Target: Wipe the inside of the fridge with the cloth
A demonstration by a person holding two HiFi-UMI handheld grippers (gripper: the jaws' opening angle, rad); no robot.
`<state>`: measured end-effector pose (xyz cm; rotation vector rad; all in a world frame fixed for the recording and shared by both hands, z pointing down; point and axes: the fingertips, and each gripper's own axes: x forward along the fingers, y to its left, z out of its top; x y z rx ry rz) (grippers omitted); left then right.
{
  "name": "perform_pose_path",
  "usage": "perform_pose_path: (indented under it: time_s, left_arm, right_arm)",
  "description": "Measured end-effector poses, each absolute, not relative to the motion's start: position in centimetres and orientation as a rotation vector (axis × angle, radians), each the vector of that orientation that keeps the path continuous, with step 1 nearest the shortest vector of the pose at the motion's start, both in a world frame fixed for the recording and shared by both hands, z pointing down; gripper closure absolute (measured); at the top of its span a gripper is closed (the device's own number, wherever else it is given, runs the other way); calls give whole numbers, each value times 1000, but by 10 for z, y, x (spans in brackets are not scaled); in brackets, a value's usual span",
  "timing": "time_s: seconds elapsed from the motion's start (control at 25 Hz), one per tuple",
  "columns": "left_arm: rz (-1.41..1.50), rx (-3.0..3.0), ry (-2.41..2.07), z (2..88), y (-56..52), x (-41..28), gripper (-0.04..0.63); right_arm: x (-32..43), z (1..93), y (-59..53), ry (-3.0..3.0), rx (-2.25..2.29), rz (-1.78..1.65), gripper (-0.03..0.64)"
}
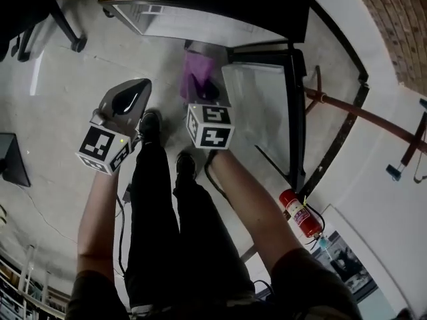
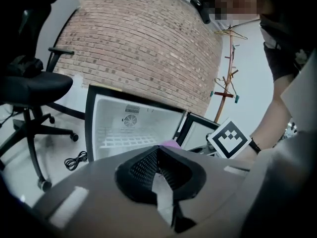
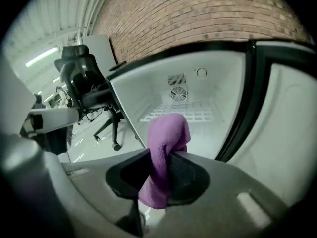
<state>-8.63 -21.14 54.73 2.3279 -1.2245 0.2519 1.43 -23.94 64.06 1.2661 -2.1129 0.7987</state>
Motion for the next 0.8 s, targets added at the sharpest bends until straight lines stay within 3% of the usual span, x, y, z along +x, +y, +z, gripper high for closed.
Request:
perform_pose_path:
  time_s: [0.52, 0.8]
  left_arm:
    - [195, 2375, -1332, 321, -174, -63, 578]
    - [146, 2399, -1315, 243, -131, -39, 578]
  right_arm:
    - [89, 391, -207, -2274, 1364, 829, 540]
    - [89, 325, -169, -2353, 1265, 860, 540]
